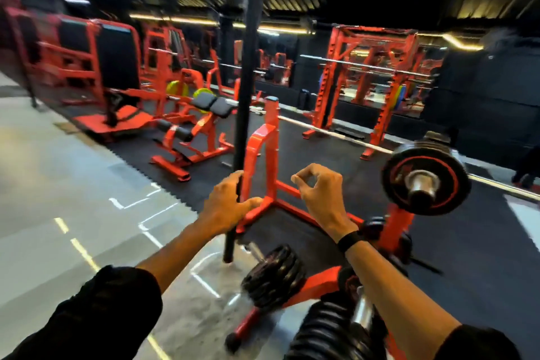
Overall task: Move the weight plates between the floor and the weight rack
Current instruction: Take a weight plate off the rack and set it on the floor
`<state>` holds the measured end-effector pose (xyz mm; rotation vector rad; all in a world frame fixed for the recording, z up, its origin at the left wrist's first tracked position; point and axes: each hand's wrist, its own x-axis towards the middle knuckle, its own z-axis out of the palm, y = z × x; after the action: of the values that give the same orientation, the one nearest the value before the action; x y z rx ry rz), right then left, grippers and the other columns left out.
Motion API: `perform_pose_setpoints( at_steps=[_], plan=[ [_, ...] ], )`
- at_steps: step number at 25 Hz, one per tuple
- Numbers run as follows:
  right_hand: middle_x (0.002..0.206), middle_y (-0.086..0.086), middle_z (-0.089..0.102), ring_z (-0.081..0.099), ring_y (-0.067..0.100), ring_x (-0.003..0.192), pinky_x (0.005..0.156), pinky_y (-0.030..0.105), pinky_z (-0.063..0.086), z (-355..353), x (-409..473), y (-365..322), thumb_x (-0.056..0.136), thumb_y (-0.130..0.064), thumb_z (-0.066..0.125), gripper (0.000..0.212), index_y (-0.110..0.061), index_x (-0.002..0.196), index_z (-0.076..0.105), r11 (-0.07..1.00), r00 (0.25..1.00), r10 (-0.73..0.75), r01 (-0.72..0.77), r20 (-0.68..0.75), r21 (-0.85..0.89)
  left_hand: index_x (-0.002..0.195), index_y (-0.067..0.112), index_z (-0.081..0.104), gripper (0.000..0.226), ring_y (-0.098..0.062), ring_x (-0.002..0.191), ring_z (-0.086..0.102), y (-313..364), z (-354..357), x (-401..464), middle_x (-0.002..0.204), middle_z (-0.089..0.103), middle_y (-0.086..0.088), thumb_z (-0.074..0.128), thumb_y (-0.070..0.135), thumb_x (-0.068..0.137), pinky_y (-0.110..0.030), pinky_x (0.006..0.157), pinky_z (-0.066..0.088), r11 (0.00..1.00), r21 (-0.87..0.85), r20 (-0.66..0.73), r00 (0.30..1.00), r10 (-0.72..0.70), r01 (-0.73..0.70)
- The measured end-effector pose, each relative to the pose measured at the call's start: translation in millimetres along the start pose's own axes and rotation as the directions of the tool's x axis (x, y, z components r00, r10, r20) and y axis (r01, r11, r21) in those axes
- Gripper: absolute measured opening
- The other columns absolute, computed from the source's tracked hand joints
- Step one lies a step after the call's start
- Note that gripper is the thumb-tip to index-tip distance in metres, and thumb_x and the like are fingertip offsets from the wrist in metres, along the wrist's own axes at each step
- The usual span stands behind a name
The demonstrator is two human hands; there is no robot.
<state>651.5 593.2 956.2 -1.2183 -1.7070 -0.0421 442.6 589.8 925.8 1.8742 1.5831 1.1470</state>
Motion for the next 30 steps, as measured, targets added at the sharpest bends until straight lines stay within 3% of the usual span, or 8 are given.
perform_pose_setpoints(
  at_steps=[3,8,12,18,22,25,27,30],
  plan=[
    [0.073,0.006,0.072,0.067,0.022,0.068,0.067,0.036,0.055,87.1,-30.0,-79.4,0.076,-0.007,0.076,0.009,-0.008,0.07,0.07,0.984,0.981,-0.106,0.08,0.164,0.16,0.135,0.012,0.054,0.066,-0.029,0.094,0.067,-67.9,-85.9,-57.5,0.128,0.062,-0.011,0.081,0.032,0.079,-0.037,0.089,0.053,0.983,-0.004,-0.111,0.977,-0.183,0.183],
    [0.07,0.004,0.074,0.067,0.015,0.063,0.062,0.028,0.053,208.8,-92.5,-236.6,0.075,-0.005,0.081,0.011,-0.008,0.068,0.073,0.894,0.878,-0.319,0.153,0.357,0.422,0.129,0.017,0.059,0.055,-0.026,0.102,0.066,-159.9,-229.3,-178.5,0.122,0.065,-0.007,0.078,0.036,0.08,-0.04,0.095,0.053,0.912,0.036,-0.287,0.878,-0.382,0.408],
    [0.065,0.0,0.072,0.07,0.018,0.06,0.063,0.037,0.057,285.1,-147.0,-377.4,0.085,-0.023,0.076,0.012,-0.013,0.078,0.072,0.804,0.686,-0.477,0.088,0.549,0.589,0.129,0.018,0.058,0.056,-0.024,0.101,0.066,-211.6,-335.0,-288.6,0.121,0.066,-0.007,0.077,0.037,0.081,-0.043,0.093,0.054,0.812,-0.003,-0.505,0.7,-0.504,0.583],
    [0.066,-0.002,0.068,0.065,0.015,0.058,0.063,0.037,0.056,362.9,-234.2,-562.6,0.088,-0.021,0.073,0.016,-0.009,0.077,0.073,0.538,0.441,-0.771,0.065,0.459,0.841,0.131,0.012,0.057,0.055,-0.025,0.106,0.065,-255.2,-449.6,-443.4,0.124,0.064,-0.011,0.074,0.037,0.084,-0.039,0.093,0.055,0.633,-0.102,-0.721,0.381,-0.578,0.767],
    [0.064,-0.002,0.07,0.061,0.008,0.053,0.065,0.03,0.054,407.3,-269.9,-656.7,0.09,-0.039,0.068,0.021,-0.019,0.084,0.073,0.497,0.323,-0.825,0.024,0.463,0.868,0.13,0.01,0.057,0.055,-0.024,0.109,0.063,-276.3,-513.8,-500.8,0.125,0.064,-0.012,0.073,0.037,0.085,-0.029,0.088,0.051,0.535,-0.173,-0.785,0.212,-0.582,0.827],
    [0.1,0.002,0.076,0.071,0.016,0.091,0.088,0.029,0.054,442.7,-292.0,-718.4,0.088,-0.049,0.067,0.04,-0.021,0.117,0.069,0.459,0.157,-0.879,0.023,0.45,0.888,0.131,0.011,0.057,0.057,-0.024,0.108,0.063,-290.7,-556.8,-532.4,0.124,0.065,-0.012,0.074,0.038,0.084,-0.028,0.087,0.051,0.488,-0.244,-0.805,0.105,-0.584,0.838],
    [0.14,0.004,0.059,0.054,0.019,0.129,0.11,0.032,0.041,469.7,-314.9,-756.1,0.086,-0.05,0.068,0.064,-0.018,0.14,0.053,0.371,-0.014,-0.928,0.048,0.372,0.927,0.132,0.013,0.056,0.059,-0.025,0.108,0.064,-305.0,-572.6,-556.5,0.124,0.065,-0.013,0.076,0.037,0.082,-0.033,0.09,0.053,0.48,-0.312,-0.832,0.008,-0.554,0.82],
    [0.159,0.005,0.034,0.03,0.023,0.148,0.121,0.045,0.025,491.2,-358.6,-797.7,0.087,-0.055,0.063,0.084,-0.018,0.154,0.028,0.305,-0.232,-0.923,0.044,0.306,0.951,0.136,0.015,0.051,0.065,-0.023,0.105,0.063,-318.6,-576.6,-592.2,0.127,0.061,-0.01,0.077,0.039,0.082,-0.029,0.084,0.052,0.432,-0.419,-0.808,-0.11,-0.579,0.799]
  ],
)
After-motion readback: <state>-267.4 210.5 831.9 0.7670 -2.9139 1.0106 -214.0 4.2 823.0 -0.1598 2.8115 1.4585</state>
